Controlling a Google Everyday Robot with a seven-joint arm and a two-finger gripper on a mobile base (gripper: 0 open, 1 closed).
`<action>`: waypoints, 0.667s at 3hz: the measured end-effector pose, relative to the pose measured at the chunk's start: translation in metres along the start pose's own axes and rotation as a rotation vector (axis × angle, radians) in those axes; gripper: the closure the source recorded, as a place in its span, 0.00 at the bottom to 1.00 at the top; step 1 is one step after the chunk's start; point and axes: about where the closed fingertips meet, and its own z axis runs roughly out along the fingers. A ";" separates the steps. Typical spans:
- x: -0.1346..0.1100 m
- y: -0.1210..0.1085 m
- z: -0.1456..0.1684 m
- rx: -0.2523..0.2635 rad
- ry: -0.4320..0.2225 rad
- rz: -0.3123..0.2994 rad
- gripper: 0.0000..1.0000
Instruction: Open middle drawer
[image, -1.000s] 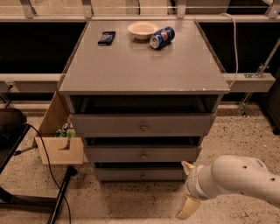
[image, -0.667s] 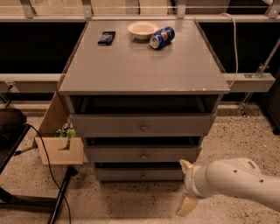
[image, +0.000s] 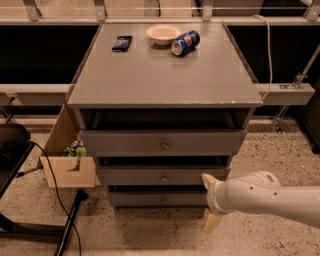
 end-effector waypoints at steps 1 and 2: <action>0.007 -0.016 0.024 0.001 0.011 -0.014 0.00; 0.016 -0.033 0.049 0.000 0.018 -0.015 0.00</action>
Offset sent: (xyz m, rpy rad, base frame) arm 0.0852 -0.0118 -0.0678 -0.0294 -0.0019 0.0029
